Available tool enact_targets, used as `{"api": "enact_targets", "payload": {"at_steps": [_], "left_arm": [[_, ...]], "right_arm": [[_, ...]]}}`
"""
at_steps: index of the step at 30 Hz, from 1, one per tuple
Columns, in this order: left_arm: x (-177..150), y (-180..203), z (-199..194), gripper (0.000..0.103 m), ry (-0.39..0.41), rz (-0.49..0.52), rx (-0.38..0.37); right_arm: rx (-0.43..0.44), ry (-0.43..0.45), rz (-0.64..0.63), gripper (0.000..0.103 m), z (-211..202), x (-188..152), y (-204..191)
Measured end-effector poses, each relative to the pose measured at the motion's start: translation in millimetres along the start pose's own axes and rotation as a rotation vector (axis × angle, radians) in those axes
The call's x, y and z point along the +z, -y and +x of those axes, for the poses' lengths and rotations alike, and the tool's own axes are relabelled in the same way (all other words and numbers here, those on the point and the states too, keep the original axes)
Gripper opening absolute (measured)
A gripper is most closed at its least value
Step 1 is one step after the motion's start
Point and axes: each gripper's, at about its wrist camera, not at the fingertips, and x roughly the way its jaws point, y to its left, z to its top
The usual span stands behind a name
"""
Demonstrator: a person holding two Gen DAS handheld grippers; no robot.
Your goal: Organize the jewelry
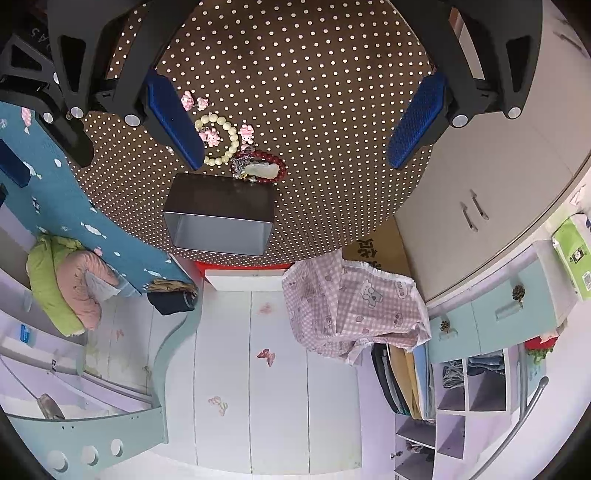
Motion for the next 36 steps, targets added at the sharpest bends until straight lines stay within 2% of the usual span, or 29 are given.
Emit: {"api": "enact_targets", "payload": {"at_steps": [15, 36], "left_arm": [[0.1, -3.5, -6.9, 0.096, -0.005, -0.005, -0.007], [1.6, -5.4, 3.7, 0.096, -0.039, -0.005, -0.034]], "right_arm": [[0.013, 0.001, 0.003, 0.096, -4.8, -1.4, -1.2], [0.015, -0.015, 0.003, 0.096, -1.5, -4.8, -1.0]]}}
